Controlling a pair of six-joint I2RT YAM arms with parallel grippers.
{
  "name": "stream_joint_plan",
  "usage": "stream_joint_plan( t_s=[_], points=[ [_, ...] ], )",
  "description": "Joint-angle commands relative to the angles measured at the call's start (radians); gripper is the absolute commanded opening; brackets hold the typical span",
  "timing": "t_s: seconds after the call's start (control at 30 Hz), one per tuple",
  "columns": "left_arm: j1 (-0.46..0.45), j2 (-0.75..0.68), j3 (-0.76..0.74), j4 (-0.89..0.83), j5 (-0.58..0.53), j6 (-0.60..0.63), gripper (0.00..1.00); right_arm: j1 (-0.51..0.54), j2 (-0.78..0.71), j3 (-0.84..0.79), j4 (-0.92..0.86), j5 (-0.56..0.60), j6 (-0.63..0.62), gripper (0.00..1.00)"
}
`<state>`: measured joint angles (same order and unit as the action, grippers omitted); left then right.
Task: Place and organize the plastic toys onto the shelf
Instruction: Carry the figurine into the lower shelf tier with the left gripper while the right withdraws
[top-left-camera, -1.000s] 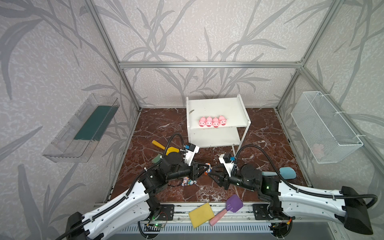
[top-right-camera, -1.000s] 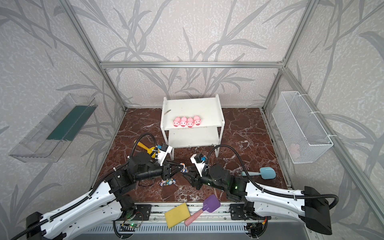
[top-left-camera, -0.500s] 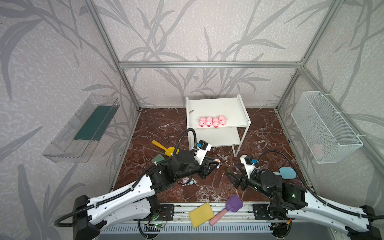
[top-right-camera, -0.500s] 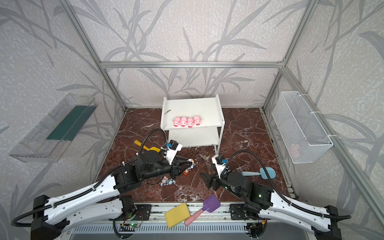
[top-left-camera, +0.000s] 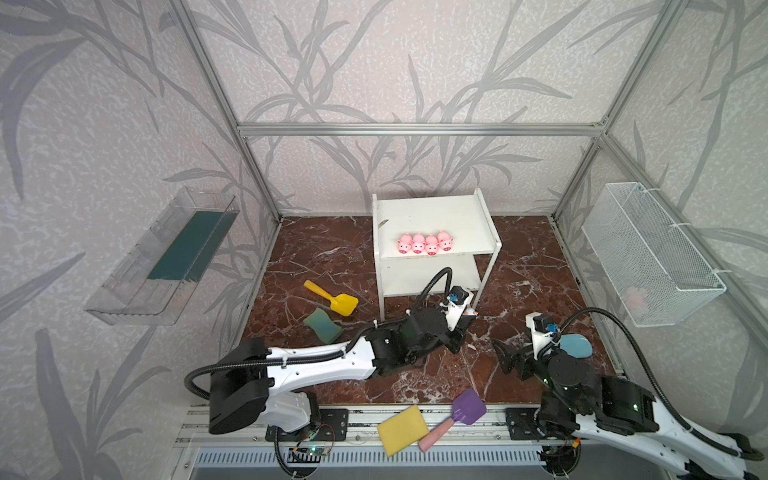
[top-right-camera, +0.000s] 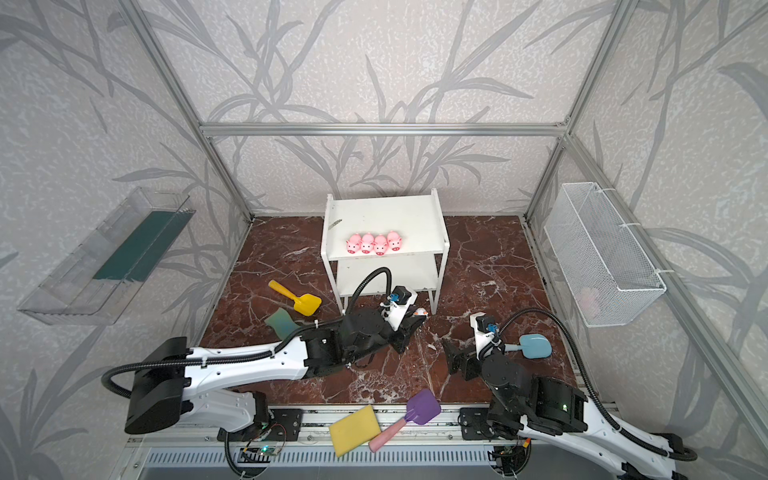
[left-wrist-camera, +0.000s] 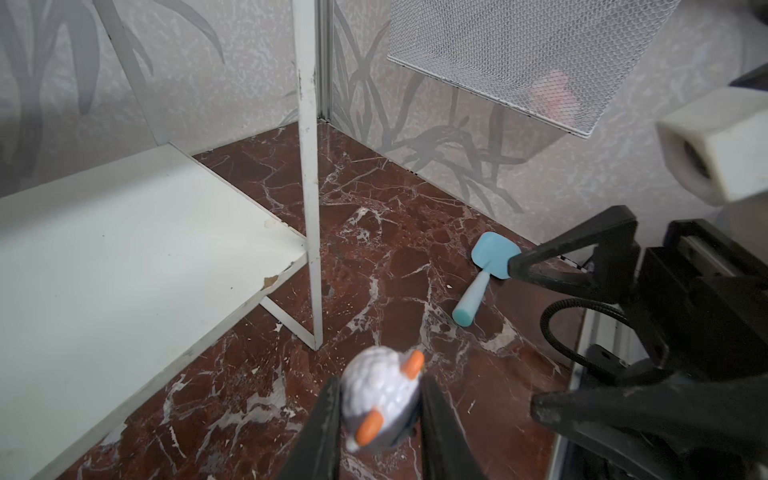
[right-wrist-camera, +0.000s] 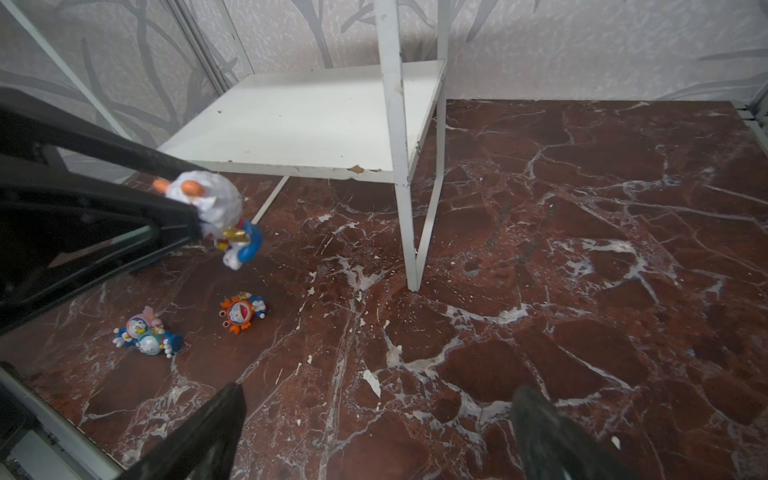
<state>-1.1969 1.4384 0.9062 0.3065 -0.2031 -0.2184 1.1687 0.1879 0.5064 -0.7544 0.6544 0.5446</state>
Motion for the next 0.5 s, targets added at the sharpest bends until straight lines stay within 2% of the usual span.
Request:
stream_joint_plan(
  t_s=[0.0, 0.3, 0.47],
  points=[
    [-0.002, 0.051, 0.063, 0.136, -0.077, 0.052, 0.24, 0.001, -0.018, 0.04, -0.045, 0.044, 0.018, 0.99],
    [0.033, 0.18, 0.159, 0.134, -0.183, 0.094, 0.24, 0.0, -0.083, 0.031, -0.046, 0.04, 0.013, 0.99],
    [0.065, 0.218, 0.18, 0.143, -0.175, 0.105, 0.24, 0.001, -0.092, 0.024, -0.041, 0.032, 0.007, 0.99]
  ],
)
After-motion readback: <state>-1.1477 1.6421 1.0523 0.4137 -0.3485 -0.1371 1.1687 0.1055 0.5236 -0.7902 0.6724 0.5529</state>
